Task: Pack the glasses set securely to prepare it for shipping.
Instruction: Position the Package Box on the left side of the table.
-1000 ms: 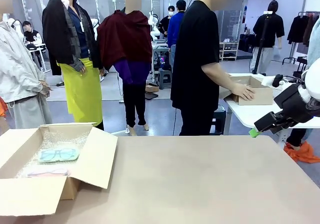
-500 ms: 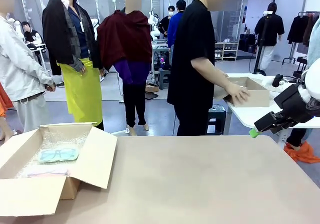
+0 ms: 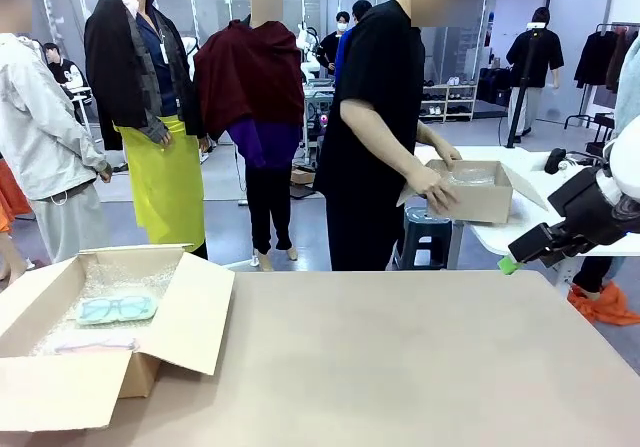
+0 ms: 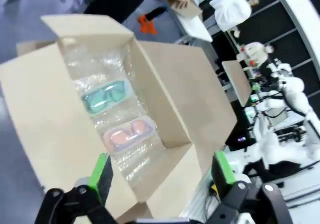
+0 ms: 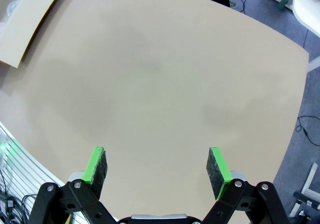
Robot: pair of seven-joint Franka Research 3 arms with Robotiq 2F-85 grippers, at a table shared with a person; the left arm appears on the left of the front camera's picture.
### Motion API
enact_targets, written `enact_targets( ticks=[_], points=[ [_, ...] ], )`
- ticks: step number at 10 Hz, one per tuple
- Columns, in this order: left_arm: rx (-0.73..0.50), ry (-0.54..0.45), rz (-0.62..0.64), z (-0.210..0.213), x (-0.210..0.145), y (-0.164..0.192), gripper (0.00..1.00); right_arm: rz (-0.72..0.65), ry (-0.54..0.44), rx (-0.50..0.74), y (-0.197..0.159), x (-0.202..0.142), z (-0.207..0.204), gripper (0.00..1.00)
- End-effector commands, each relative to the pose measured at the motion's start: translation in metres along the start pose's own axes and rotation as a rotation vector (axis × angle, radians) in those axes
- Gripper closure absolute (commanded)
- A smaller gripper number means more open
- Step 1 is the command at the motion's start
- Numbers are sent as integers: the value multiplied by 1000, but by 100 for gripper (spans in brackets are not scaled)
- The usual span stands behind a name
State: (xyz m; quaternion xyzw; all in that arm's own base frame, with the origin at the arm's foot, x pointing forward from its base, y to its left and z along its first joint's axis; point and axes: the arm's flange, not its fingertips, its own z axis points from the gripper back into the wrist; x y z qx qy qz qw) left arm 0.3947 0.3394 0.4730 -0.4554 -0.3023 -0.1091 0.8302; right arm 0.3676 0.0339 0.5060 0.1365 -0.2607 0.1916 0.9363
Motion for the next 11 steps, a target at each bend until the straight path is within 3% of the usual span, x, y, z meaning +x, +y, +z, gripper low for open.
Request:
enact_targets(
  ticks=[1, 6, 8, 9, 11],
  points=[
    [55, -70, -79, -17, -19, -28, 0, 2, 5, -2, 3, 0, -1, 0],
    [116, -3, -307, -64, -20, -117, 0, 2, 5, -2, 3, 0, -1, 0],
    [166, 92, -542, -112, -21, -178, 0, 2, 5, -2, 3, 0, -1, 0],
    [169, 73, -586, -146, -15, -202, 0, 2, 5, -2, 3, 0, -1, 0],
    [229, 172, -704, -208, -17, -227, 0, 2, 5, -2, 3, 0, -1, 0]
  ],
)
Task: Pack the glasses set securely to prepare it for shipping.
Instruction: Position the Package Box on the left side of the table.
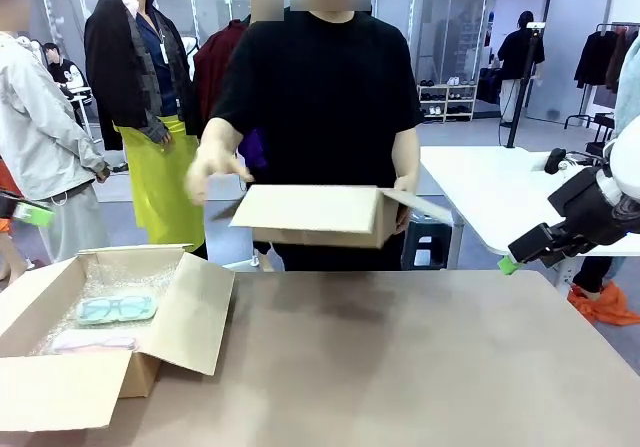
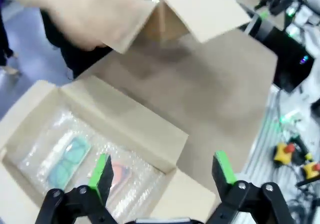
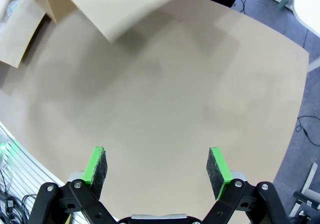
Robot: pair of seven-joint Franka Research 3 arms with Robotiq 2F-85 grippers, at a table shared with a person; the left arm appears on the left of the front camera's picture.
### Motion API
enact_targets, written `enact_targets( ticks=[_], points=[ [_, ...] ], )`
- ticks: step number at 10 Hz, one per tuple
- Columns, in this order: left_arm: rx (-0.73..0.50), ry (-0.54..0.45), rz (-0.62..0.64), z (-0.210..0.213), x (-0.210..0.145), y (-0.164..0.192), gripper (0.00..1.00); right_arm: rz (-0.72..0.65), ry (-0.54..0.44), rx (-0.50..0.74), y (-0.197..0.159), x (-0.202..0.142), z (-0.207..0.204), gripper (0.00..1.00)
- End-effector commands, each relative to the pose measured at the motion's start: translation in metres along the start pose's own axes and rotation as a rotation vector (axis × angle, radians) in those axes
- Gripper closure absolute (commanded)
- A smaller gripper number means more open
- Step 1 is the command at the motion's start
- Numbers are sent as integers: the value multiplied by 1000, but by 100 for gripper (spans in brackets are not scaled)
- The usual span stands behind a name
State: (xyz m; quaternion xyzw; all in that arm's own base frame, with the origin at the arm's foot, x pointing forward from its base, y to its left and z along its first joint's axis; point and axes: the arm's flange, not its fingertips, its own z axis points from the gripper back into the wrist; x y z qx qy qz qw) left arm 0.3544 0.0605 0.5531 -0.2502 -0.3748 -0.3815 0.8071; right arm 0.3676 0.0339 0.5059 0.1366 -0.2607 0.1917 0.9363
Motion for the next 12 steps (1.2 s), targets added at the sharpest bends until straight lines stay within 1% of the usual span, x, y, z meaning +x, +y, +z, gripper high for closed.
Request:
enact_targets(
  ticks=[1, 2, 3, 4, 5, 7, 8, 9, 10, 11, 12],
  points=[
    [74, 67, -134, -44, 13, -21, 0, 2, 5, -2, 3, 0, -1, 0],
    [71, 108, -215, -53, 24, -36, 0, 2, 5, -2, 3, 0, -1, 0],
    [39, 196, -284, -58, 32, -51, 0, 2, 5, -2, 3, 0, -1, 0],
    [41, 291, -321, -61, 39, -62, 0, 2, 5, -2, 3, 0, -1, 0],
    [56, 366, -318, -61, 49, -72, 0, 2, 5, -2, 3, 0, -1, 0],
    [77, 473, -265, -59, 58, -79, 0, 2, 5, -2, 3, 0, -1, 0],
    [95, 493, -229, -58, 57, -76, 0, 2, 5, -2, 3, 0, -1, 0],
    [74, 476, -204, -57, 56, -74, 0, 2, 5, -2, 3, 0, -1, 0],
    [68, 431, -189, -55, 56, -71, 0, 2, 5, -2, 3, 0, -1, 0],
    [111, 481, -247, -63, 51, -73, 0, 2, 5, -2, 3, 0, -1, 0],
    [111, 481, -247, -63, 51, -73, 0, 2, 5, -2, 3, 0, -1, 0]
  ],
)
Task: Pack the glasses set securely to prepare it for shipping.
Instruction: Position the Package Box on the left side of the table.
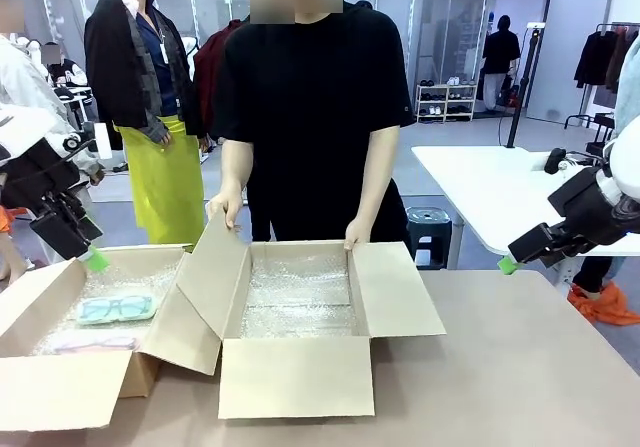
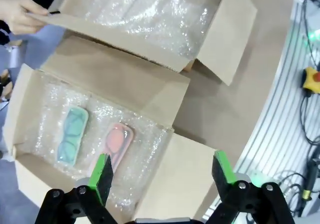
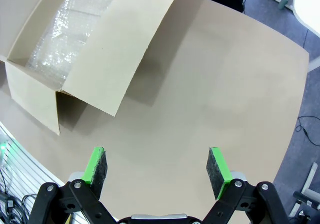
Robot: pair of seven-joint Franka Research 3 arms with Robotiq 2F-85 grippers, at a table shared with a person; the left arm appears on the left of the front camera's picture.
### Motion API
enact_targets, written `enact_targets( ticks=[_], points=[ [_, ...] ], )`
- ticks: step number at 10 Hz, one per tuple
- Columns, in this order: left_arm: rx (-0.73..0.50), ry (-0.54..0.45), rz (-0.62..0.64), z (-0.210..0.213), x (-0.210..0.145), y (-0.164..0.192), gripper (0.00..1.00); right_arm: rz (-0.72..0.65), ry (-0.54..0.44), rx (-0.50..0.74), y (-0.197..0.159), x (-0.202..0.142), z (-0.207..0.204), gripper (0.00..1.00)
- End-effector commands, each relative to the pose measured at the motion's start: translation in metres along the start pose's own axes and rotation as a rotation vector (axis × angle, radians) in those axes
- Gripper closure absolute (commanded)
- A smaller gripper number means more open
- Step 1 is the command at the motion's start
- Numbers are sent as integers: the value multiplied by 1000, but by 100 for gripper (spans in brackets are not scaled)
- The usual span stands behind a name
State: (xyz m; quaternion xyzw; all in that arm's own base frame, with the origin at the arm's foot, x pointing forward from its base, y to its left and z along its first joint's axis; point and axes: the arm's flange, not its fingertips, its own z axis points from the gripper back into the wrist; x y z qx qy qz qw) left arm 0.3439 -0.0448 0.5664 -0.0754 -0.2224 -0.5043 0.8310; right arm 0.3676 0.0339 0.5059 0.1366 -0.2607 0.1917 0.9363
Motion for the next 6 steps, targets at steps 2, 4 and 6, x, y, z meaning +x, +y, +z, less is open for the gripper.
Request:
enact_targets(
  ticks=[2, 4, 6],
  points=[
    [24, 20, -5, -2, 2, -2, 0, 2, 5, -2, 3, 0, -1, 0],
    [24, 20, -5, -2, 2, -2, 0, 2, 5, -2, 3, 0, -1, 0],
    [24, 20, -5, -2, 2, -2, 0, 2, 5, -2, 3, 0, -1, 0]
  ],
)
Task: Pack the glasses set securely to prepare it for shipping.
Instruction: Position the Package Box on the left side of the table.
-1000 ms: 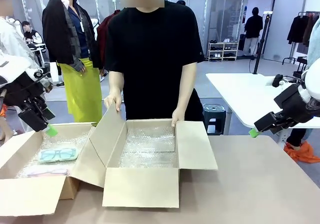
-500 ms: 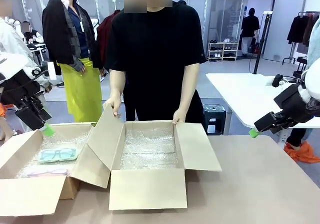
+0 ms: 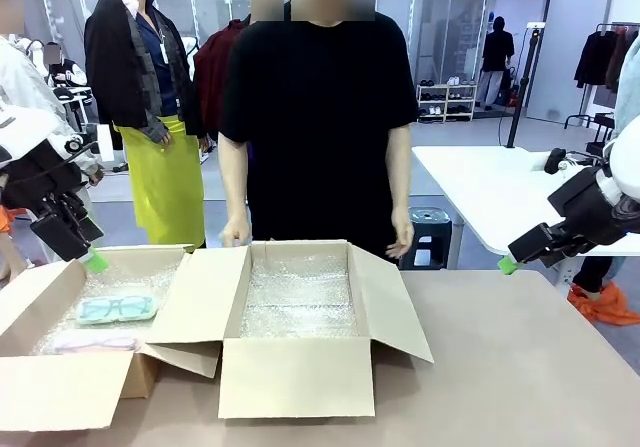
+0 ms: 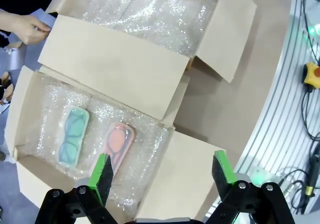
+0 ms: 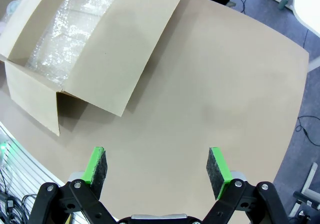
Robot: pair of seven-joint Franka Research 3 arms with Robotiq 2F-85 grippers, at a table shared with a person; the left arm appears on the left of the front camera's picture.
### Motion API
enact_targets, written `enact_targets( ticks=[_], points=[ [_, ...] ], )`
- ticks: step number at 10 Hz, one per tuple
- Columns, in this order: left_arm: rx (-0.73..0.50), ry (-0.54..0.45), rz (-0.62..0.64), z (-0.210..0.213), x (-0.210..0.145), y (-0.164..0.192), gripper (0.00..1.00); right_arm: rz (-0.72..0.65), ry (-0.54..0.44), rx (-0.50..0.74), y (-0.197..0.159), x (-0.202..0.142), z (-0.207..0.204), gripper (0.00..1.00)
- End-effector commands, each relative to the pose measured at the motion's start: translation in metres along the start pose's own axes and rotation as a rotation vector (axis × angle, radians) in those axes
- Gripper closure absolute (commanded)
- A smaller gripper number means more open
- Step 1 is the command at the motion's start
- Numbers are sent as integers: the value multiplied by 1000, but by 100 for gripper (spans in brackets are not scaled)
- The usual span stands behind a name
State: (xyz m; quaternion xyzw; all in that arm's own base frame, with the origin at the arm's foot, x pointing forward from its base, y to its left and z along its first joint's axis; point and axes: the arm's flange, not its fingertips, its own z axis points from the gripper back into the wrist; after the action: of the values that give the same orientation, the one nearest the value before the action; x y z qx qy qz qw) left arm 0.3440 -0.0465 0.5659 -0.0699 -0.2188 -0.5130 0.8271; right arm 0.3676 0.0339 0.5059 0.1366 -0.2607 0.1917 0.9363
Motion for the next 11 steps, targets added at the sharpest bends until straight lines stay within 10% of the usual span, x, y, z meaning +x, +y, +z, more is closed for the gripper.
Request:
enact_targets(
  ticks=[1, 11],
  points=[
    [23, 9, 15, -1, 0, -1, 0, 2, 5, -2, 3, 0, -1, 0],
    [23, 9, 15, -1, 0, -1, 0, 2, 5, -2, 3, 0, -1, 0]
  ],
)
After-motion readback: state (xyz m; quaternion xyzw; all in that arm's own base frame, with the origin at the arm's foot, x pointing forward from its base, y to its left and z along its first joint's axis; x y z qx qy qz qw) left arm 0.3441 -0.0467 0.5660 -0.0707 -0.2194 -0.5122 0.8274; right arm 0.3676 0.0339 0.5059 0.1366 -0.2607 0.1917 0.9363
